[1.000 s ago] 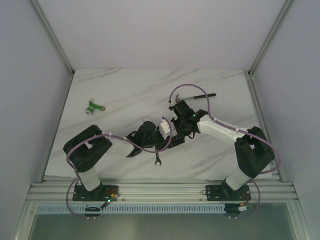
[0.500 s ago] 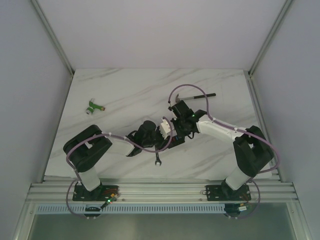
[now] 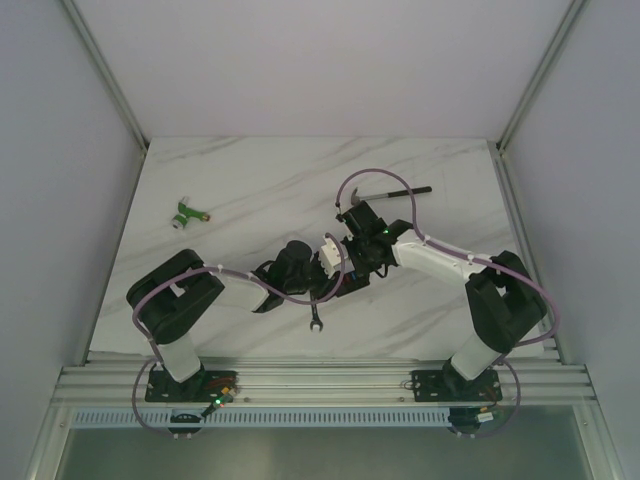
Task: Snap on the fuse box
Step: Install the fuse at the fuse box base.
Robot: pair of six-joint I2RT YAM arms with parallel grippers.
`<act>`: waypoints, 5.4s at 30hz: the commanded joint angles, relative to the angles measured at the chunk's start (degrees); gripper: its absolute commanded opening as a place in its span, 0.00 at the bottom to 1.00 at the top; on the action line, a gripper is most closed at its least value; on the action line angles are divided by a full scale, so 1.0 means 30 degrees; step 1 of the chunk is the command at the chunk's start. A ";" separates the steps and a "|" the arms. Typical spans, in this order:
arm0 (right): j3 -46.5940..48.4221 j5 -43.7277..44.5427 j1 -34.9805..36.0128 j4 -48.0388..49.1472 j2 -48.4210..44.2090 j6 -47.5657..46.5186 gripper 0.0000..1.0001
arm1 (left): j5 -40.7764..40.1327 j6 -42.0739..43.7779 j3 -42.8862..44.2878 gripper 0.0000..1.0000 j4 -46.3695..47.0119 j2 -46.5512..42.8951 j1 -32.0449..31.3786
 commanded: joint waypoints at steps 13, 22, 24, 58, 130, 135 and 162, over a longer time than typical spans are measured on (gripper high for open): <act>-0.0226 0.0140 0.0148 0.0408 0.1018 -0.0182 0.00 | 0.0387 0.0362 0.0112 0.49 -0.1289 0.0618 0.0177; -0.0212 -0.0402 0.0281 -0.0305 0.1603 -0.0116 0.00 | 0.0474 0.0259 0.0140 0.48 -0.1260 0.0669 0.0292; -0.0149 -0.0392 0.0337 -0.0671 0.1866 -0.0052 0.00 | 0.0515 0.0233 0.0126 0.47 -0.1241 0.0658 0.0303; -0.0039 0.1003 0.0374 -0.4053 0.3553 -0.0284 0.00 | 0.0533 0.0142 0.0048 0.43 -0.1305 0.0616 0.0470; 0.3693 -0.0038 -0.0038 -0.4258 0.2311 0.0617 0.23 | 0.0833 0.0112 0.0039 0.41 -0.1494 0.0504 0.0675; 0.3646 -0.0257 -0.0343 -0.3741 0.2577 0.0693 0.20 | 0.0864 0.0141 0.0058 0.41 -0.1498 0.0533 0.0662; 0.1819 -0.0773 -0.0549 -0.5106 0.5212 0.0512 0.00 | 0.0917 0.0141 0.0208 0.41 -0.1612 0.0690 0.0676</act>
